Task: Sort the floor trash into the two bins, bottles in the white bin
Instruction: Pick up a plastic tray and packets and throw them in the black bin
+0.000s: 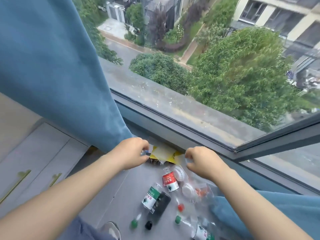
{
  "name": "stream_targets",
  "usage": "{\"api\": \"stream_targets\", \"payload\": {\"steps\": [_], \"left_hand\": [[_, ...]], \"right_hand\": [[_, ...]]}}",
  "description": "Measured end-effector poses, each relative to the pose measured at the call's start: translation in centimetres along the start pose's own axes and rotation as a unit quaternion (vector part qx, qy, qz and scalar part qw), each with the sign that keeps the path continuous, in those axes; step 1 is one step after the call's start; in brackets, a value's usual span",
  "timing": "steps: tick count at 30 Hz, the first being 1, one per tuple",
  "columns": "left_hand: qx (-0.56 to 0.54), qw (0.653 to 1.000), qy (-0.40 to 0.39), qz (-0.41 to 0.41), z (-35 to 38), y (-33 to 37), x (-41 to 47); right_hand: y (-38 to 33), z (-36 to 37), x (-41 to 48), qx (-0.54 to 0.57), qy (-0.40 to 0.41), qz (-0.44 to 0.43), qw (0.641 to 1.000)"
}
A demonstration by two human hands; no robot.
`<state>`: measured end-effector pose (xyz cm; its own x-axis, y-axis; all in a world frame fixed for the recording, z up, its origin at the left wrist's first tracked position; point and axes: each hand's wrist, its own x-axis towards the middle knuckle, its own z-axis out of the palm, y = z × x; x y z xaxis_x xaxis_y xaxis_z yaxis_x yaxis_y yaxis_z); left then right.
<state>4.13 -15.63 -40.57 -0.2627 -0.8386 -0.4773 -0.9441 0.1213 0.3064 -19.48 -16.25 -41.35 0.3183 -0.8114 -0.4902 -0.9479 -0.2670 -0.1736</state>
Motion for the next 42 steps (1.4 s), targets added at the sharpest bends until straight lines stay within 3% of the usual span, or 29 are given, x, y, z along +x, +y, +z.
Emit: {"api": "stream_targets", "payload": {"steps": [8,14,29,33,38,42], "left_hand": [[0.034,0.999,-0.004,0.008,16.3,-8.0,12.5],[0.063,0.997,-0.016,0.047,23.0,-9.3,16.9],[0.155,0.981,0.015,0.114,27.8,-6.9,19.2],[0.175,0.977,0.008,0.125,28.8,-6.2,18.9],[0.185,0.978,-0.002,0.097,28.9,-7.0,19.0],[0.166,0.982,0.01,0.087,28.9,-7.5,19.2]], "right_hand": [[3.4,16.6,13.5,-0.072,0.02,-0.023,0.997],[4.9,22.4,16.8,-0.111,0.029,-0.054,0.992],[9.2,25.0,14.9,-0.098,0.048,0.035,0.993],[10.2,26.7,14.3,-0.088,0.012,0.081,0.993],[12.0,28.1,13.7,-0.011,0.011,0.173,0.985],[12.7,28.5,13.4,0.076,0.052,0.181,0.979]]}}
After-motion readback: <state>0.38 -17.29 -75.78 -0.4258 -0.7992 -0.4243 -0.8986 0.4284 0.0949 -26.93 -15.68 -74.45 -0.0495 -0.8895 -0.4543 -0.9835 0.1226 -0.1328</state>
